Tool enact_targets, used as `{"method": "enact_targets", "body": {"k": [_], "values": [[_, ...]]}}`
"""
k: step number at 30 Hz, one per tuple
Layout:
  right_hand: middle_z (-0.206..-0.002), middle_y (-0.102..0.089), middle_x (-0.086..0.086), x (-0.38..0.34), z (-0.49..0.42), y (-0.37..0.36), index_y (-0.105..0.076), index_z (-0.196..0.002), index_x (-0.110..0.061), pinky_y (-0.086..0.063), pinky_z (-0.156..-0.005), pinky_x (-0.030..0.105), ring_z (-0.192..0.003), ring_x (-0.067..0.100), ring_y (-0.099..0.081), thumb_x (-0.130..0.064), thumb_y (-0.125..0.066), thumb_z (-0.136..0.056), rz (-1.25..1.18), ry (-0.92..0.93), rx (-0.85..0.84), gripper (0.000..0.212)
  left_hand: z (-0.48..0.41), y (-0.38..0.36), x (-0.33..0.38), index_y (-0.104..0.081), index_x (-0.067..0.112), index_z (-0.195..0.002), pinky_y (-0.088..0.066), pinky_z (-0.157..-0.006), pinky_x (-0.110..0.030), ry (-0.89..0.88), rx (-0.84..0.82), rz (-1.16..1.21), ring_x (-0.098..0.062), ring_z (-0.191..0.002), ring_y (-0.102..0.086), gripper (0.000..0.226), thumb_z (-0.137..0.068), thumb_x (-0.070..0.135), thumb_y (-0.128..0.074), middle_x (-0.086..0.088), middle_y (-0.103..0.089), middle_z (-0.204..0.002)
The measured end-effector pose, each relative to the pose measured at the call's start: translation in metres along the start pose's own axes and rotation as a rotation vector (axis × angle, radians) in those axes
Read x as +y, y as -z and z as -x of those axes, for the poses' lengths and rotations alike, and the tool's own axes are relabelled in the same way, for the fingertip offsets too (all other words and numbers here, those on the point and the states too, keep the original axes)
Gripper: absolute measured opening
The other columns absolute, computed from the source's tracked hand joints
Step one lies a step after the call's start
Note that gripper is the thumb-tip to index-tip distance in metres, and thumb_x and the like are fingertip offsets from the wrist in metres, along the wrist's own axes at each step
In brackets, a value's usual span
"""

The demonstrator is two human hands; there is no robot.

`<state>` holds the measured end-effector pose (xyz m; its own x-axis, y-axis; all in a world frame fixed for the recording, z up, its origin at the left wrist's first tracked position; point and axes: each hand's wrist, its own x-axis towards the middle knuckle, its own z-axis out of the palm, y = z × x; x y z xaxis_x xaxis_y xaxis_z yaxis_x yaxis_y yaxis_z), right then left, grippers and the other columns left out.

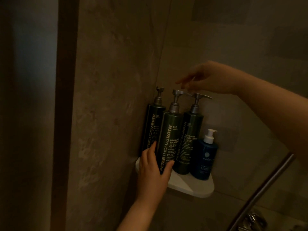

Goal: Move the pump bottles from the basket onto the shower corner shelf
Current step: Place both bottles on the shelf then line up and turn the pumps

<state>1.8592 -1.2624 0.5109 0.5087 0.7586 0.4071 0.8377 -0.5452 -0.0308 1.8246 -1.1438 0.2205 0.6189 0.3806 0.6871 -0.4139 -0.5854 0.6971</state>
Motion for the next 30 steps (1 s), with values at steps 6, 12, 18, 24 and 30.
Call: {"method": "enact_targets", "body": {"k": [6, 12, 18, 24, 30], "values": [[-0.086, -0.071, -0.018, 0.01, 0.01, -0.002, -0.067, -0.096, -0.042, -0.052, -0.081, 0.019, -0.081, -0.004, -0.066, -0.008, -0.067, -0.082, 0.002, 0.048, 0.003, 0.036, -0.006, 0.003, -0.007, -0.015, 0.038, -0.146, -0.029, -0.098, -0.022, 0.047, -0.104, 0.093, 0.003, -0.123, -0.029, 0.076, -0.081, 0.057, -0.048, 0.013, -0.026, -0.144], [-0.093, -0.073, -0.014, 0.011, 0.01, -0.006, -0.067, -0.092, -0.044, -0.051, -0.081, 0.015, -0.087, -0.002, -0.065, -0.017, -0.069, -0.081, -0.017, 0.078, 0.048, 0.03, -0.006, 0.002, -0.009, -0.016, 0.038, -0.147, -0.03, -0.097, -0.021, 0.051, -0.098, 0.1, 0.003, -0.12, -0.031, 0.074, -0.083, 0.054, -0.051, 0.014, -0.028, -0.142], [-0.098, -0.073, -0.008, 0.007, 0.007, -0.007, -0.068, -0.091, -0.04, -0.047, -0.081, 0.012, -0.087, -0.002, -0.064, -0.022, -0.071, -0.079, 0.003, 0.088, 0.055, 0.021, -0.007, 0.0, -0.007, -0.016, 0.037, -0.146, -0.029, -0.095, -0.019, 0.042, -0.071, 0.091, 0.012, -0.114, -0.027, 0.072, -0.086, 0.048, -0.054, 0.015, -0.027, -0.14], [-0.08, -0.069, -0.017, 0.001, 0.004, -0.009, -0.07, -0.085, -0.039, -0.041, -0.066, 0.004, -0.074, -0.01, -0.06, -0.028, -0.074, -0.076, 0.08, 0.1, 0.101, 0.015, -0.003, 0.0, -0.002, -0.015, 0.036, -0.145, -0.033, -0.097, -0.022, 0.033, -0.019, 0.054, 0.001, -0.123, -0.031, 0.077, -0.078, 0.06, -0.046, 0.02, -0.024, -0.134], [-0.071, -0.061, -0.025, -0.003, 0.003, -0.01, -0.065, -0.076, -0.045, -0.039, -0.061, 0.0, -0.063, -0.02, -0.054, -0.03, -0.075, -0.074, 0.103, 0.106, 0.125, 0.017, 0.0, -0.001, 0.002, -0.018, 0.029, -0.147, -0.035, -0.098, -0.024, 0.024, 0.024, -0.005, -0.006, -0.126, -0.034, 0.082, -0.076, 0.064, -0.04, 0.009, -0.027, -0.142]]}}
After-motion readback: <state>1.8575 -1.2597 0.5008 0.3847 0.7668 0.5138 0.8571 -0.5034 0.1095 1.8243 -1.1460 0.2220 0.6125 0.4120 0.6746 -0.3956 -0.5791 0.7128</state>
